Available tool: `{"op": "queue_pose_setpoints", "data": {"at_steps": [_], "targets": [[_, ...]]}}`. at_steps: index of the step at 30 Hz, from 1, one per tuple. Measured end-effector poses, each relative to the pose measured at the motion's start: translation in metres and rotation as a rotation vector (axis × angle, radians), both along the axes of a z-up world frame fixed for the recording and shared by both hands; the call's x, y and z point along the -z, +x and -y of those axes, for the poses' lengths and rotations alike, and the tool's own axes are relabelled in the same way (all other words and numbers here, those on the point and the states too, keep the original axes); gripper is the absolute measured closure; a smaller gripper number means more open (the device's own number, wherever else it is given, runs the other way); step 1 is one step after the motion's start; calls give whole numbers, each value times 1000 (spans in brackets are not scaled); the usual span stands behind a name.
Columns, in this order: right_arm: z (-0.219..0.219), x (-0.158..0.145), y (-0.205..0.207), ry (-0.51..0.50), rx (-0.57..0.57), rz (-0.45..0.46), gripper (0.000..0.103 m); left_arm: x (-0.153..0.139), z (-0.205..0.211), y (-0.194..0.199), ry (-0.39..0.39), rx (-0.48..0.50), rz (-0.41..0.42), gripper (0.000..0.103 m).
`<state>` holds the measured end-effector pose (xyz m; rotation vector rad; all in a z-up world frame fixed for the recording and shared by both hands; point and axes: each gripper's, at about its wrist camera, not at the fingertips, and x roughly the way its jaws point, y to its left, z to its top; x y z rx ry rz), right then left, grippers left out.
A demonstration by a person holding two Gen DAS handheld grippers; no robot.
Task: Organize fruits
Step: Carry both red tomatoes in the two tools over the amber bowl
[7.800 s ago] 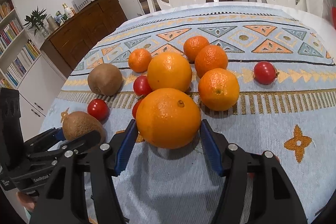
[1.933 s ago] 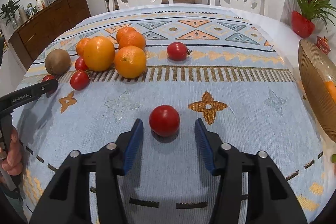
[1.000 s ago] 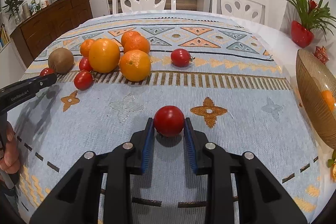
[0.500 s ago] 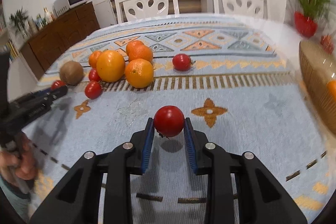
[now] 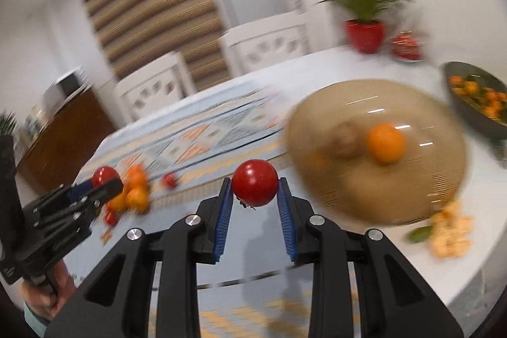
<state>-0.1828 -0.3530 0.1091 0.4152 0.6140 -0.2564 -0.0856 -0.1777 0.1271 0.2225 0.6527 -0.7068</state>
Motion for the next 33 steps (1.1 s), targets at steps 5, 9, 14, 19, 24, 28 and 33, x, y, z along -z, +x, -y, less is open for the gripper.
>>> {"op": "queue_pose_setpoints", "data": {"at_steps": [5, 9, 14, 19, 24, 28, 33], "targets": [[64, -9, -30, 38, 171, 0, 75, -13, 78, -11, -63, 155, -66, 71], [100, 0, -44, 84, 249, -25, 75, -3, 119, -10, -80, 217, -137, 71], [122, 22, -42, 139, 275, -73, 75, 19, 150, -6, -55, 241, -189, 71], [127, 38, -33, 155, 270, -113, 75, 36, 168, 2, -39, 245, -228, 71], [129, 46, -25, 152, 270, -137, 75, 43, 175, 6, -26, 248, -234, 71], [132, 50, -22, 150, 275, -153, 75, 47, 181, 5, -16, 257, -231, 71], [134, 51, -22, 125, 293, -173, 75, 52, 188, 4, -2, 263, -227, 71]]}}
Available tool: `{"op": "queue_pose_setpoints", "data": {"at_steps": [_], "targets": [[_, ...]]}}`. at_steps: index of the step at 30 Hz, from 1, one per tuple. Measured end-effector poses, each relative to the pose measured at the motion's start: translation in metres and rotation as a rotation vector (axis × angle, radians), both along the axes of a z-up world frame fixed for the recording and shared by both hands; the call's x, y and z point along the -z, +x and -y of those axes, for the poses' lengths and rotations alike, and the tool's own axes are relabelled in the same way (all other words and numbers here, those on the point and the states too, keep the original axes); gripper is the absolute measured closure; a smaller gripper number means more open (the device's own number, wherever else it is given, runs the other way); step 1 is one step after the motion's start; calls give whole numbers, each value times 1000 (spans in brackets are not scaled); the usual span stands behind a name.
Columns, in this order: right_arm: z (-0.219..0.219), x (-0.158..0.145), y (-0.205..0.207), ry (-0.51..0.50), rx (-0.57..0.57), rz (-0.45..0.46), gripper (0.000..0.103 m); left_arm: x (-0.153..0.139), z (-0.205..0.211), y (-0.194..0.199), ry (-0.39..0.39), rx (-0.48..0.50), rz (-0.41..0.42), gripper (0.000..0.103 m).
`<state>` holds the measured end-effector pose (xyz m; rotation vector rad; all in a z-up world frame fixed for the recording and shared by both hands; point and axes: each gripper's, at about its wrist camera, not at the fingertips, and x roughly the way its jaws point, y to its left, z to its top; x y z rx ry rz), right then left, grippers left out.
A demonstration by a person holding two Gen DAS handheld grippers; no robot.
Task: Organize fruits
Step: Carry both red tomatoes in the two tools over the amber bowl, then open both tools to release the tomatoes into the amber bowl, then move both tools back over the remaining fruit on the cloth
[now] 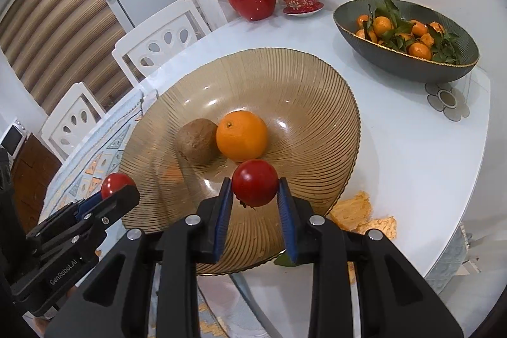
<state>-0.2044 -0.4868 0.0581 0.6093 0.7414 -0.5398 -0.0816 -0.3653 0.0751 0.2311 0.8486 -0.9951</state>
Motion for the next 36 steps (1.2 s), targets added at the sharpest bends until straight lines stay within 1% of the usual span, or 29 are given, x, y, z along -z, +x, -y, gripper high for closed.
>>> {"op": "queue_pose_setpoints", "data": {"at_steps": [3, 11, 12, 17, 20, 26, 33, 35, 36], "targets": [[0, 2, 2, -21, 10, -30, 75, 4, 3, 2, 8, -3, -6, 71], [-1, 4, 5, -26, 11, -52, 73, 8, 7, 1, 28, -1, -8, 69], [0, 3, 4, -27, 14, -54, 71, 7, 6, 2, 25, -4, -8, 68], [-4, -3, 0, -36, 3, -45, 72, 0, -3, 1, 6, -12, -5, 66], [-8, -9, -3, -35, 6, -32, 71, -4, -13, 1, -10, -19, -10, 64], [-18, -17, -5, -33, -5, -13, 71, -10, -32, -3, -18, -27, 0, 63], [-47, -30, 1, -59, -56, 10, 71, -17, -64, -5, -45, -55, 7, 58], [-58, -34, 5, -63, -75, 17, 71, -19, -76, -3, -55, -68, 1, 54], [-63, -35, 6, -66, -84, 19, 71, -21, -82, -3, -62, -74, -2, 50]]}}
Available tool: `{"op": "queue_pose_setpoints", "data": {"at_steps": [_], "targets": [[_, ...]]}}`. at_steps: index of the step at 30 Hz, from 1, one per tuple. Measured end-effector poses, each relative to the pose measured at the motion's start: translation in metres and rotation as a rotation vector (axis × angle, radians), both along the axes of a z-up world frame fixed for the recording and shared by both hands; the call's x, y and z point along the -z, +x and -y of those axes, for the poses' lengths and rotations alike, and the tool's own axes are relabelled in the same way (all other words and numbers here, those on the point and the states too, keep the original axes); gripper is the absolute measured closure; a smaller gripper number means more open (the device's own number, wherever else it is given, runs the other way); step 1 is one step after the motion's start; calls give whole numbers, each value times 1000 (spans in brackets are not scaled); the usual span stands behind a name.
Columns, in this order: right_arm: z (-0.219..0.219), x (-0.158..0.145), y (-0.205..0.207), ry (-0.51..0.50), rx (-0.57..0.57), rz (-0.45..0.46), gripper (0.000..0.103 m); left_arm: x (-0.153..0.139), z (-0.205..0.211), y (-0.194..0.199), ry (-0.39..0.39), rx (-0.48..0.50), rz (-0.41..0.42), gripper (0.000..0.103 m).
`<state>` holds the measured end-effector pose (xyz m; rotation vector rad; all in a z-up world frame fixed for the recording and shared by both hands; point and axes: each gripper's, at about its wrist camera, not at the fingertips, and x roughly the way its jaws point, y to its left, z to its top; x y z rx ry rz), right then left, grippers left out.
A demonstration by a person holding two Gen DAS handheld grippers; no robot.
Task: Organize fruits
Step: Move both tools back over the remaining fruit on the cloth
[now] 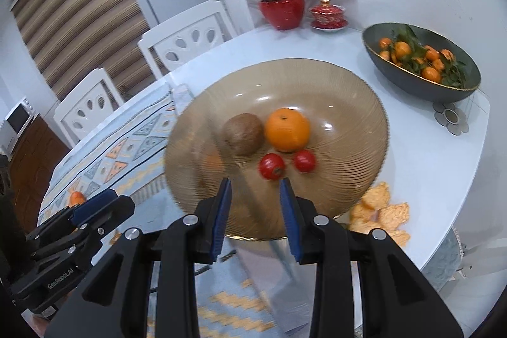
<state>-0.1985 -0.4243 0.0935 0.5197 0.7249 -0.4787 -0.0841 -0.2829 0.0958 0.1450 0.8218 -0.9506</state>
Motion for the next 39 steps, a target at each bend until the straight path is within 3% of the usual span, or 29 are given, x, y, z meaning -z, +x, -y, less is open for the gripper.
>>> {"op": "queue_pose_setpoints", "data": {"at_steps": [2, 13, 26, 34, 39], "targets": [[-13, -4, 5, -13, -29, 6, 71, -4, -15, 0, -16, -19, 2, 41], [-89, -7, 50, -40, -199, 6, 71, -20, -115, 17, -53, -173, 55, 33], [-177, 2, 124, -69, -396, -38, 70, -30, -273, 60, -39, -486, 105, 20], [-207, 26, 180, -51, -484, -78, 70, -9, -347, 104, -57, -671, 41, 19], [-205, 45, 211, -14, -478, -54, 70, 18, -363, 125, -63, -705, -1, 19]]}}
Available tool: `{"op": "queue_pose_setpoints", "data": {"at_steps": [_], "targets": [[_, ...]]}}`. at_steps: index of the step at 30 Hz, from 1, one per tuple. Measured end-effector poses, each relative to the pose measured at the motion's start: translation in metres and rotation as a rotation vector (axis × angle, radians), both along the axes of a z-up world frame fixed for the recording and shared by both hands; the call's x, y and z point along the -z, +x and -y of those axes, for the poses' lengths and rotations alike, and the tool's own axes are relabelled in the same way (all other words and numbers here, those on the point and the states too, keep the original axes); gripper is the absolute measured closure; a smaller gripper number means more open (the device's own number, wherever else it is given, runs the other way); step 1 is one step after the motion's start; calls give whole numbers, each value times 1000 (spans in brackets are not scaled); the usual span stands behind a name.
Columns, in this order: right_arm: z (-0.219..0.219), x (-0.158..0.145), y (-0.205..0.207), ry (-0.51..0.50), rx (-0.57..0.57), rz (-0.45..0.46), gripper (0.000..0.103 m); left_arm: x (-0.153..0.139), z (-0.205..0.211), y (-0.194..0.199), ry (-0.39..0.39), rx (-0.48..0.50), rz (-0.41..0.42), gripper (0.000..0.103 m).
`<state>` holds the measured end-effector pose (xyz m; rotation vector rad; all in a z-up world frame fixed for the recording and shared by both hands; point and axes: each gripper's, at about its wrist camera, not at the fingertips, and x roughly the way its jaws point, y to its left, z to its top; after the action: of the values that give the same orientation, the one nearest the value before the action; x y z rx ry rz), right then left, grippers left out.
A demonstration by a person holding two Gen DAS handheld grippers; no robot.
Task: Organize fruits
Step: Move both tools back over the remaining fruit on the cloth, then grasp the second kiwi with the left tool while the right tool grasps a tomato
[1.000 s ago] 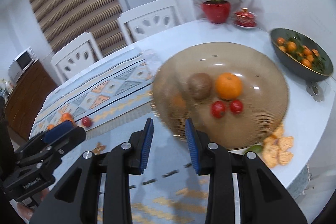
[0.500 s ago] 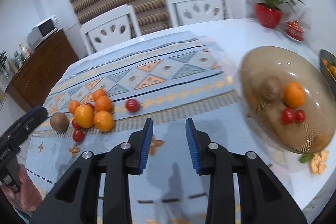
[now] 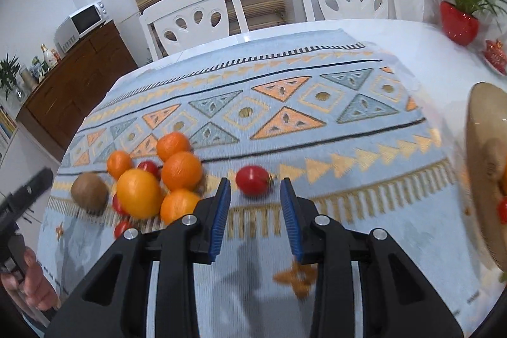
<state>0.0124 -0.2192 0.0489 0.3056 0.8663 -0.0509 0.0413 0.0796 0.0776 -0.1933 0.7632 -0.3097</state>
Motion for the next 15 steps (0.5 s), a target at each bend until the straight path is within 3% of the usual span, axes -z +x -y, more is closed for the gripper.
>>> {"op": "queue_pose_setpoints", "data": {"at_steps": [8, 15], "targets": [[3, 32, 24, 27, 10, -10, 70, 36, -6, 16, -25, -9, -29, 18], [-5, 37, 27, 7, -11, -3, 65, 50, 8, 23, 78, -12, -63, 18]]}}
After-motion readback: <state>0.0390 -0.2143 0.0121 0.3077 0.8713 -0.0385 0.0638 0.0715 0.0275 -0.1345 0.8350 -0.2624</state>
